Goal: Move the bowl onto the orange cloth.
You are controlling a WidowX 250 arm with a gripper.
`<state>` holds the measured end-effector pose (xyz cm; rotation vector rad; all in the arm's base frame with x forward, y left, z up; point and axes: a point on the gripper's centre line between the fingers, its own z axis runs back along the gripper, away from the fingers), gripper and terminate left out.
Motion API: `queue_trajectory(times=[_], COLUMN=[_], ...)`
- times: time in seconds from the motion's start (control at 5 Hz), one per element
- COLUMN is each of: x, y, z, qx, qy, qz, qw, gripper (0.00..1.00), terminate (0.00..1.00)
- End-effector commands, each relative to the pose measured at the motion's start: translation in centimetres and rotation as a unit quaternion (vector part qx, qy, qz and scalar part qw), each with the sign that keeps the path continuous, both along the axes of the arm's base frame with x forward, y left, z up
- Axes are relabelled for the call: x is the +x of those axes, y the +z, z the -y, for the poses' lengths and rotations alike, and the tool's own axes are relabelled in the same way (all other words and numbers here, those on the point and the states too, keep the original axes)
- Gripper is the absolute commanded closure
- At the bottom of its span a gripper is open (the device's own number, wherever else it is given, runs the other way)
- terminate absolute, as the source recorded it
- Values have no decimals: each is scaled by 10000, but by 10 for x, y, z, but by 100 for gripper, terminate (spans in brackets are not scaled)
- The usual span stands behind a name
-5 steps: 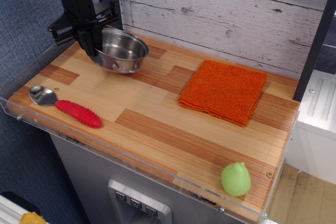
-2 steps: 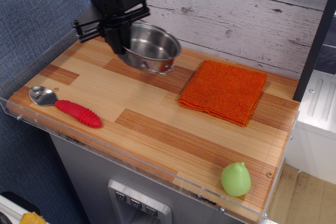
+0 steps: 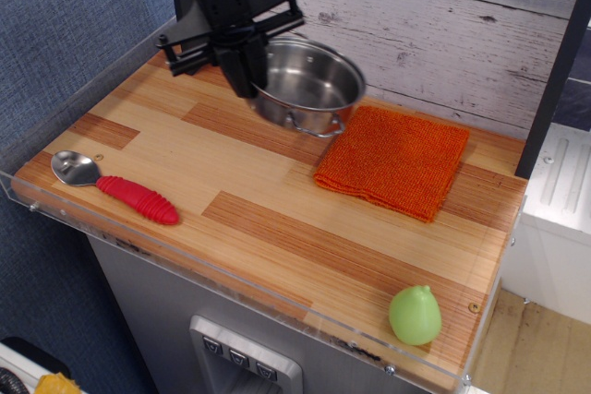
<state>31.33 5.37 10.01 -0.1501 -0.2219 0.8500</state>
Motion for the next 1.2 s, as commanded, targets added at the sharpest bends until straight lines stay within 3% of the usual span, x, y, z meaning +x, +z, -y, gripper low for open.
queue_trajectory(times=[0.0, 0.6, 1.0], x=[7, 23, 22], y=[4, -27, -39], z=[33, 55, 50], qx=[39, -64, 95], qy=[-627, -644, -447], qz=[89, 8, 14], qw=[9980, 9979, 9990], gripper=[100, 100, 100], terminate=[0, 0, 0])
